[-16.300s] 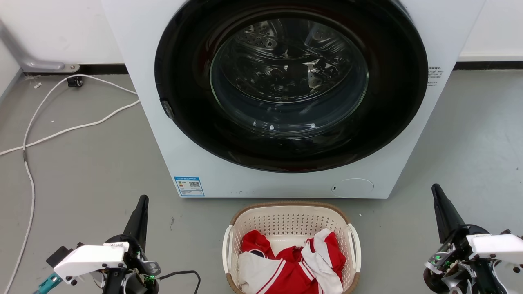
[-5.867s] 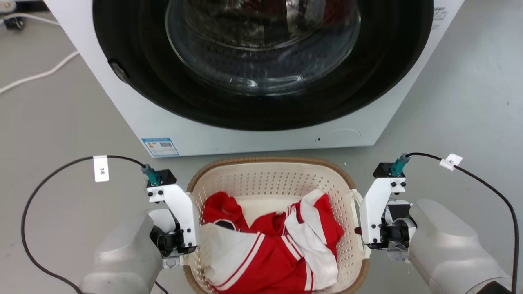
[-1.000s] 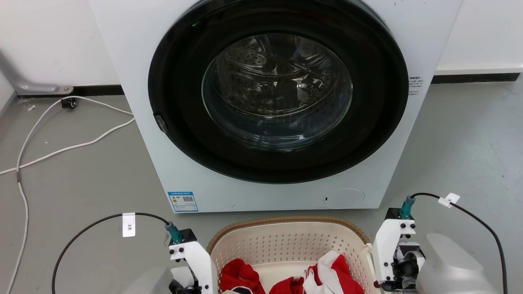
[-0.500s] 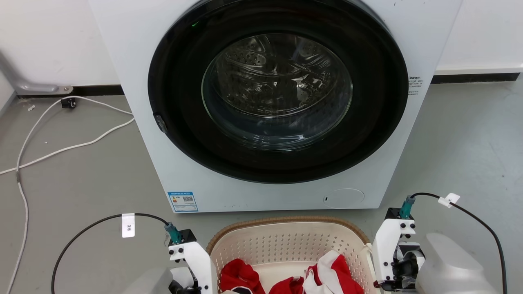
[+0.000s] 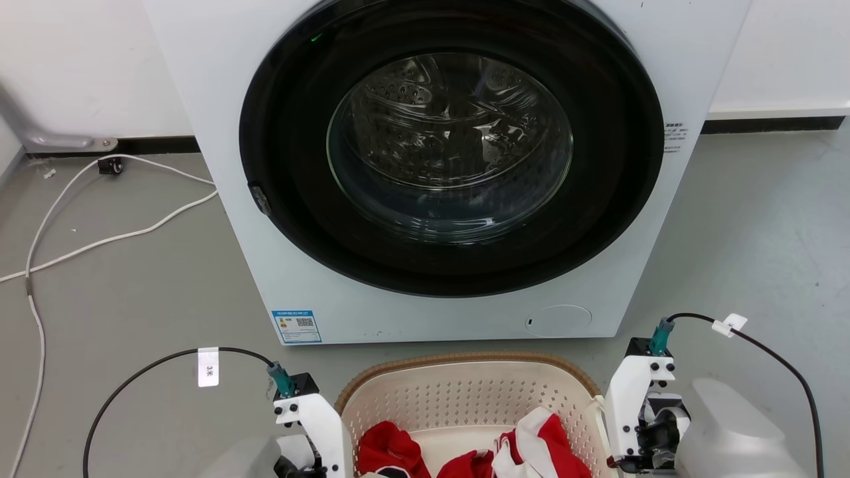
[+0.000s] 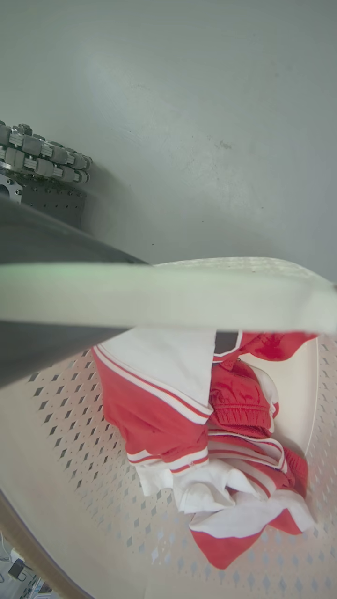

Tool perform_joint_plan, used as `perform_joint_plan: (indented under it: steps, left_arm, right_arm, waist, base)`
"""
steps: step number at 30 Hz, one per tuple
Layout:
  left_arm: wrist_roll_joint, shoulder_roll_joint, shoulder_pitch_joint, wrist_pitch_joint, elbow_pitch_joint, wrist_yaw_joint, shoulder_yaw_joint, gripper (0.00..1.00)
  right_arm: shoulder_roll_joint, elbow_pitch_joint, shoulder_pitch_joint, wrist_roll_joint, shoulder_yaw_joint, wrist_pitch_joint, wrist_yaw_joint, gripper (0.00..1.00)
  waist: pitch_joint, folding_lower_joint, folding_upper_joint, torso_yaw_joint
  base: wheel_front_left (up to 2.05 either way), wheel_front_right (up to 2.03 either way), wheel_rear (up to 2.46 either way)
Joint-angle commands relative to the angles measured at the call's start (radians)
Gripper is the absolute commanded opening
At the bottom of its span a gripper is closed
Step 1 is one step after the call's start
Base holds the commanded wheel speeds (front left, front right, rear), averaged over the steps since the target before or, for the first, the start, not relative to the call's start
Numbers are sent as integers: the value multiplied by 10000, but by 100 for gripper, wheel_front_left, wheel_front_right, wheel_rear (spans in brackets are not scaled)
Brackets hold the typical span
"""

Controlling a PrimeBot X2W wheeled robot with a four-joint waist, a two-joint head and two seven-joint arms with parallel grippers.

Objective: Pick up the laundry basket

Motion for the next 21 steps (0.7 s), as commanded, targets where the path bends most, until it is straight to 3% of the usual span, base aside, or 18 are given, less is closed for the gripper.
perform_joint_plan:
  steps: [1,21]
  left_arm:
    - [-117,-59,-202,-43,-93,-136,15,0]
    - [-236,1,-186,-68,-64,-135,-125,0]
  right_arm:
    - [63,20,188,-52,-30,35,-3,0]
    - [153,20,223,-318,-365,22,-3,0]
  waist:
    - [1,-1,0,-4]
    - [29,-1,0,-32]
  base:
    - [0,0,0]
    - [0,0,0]
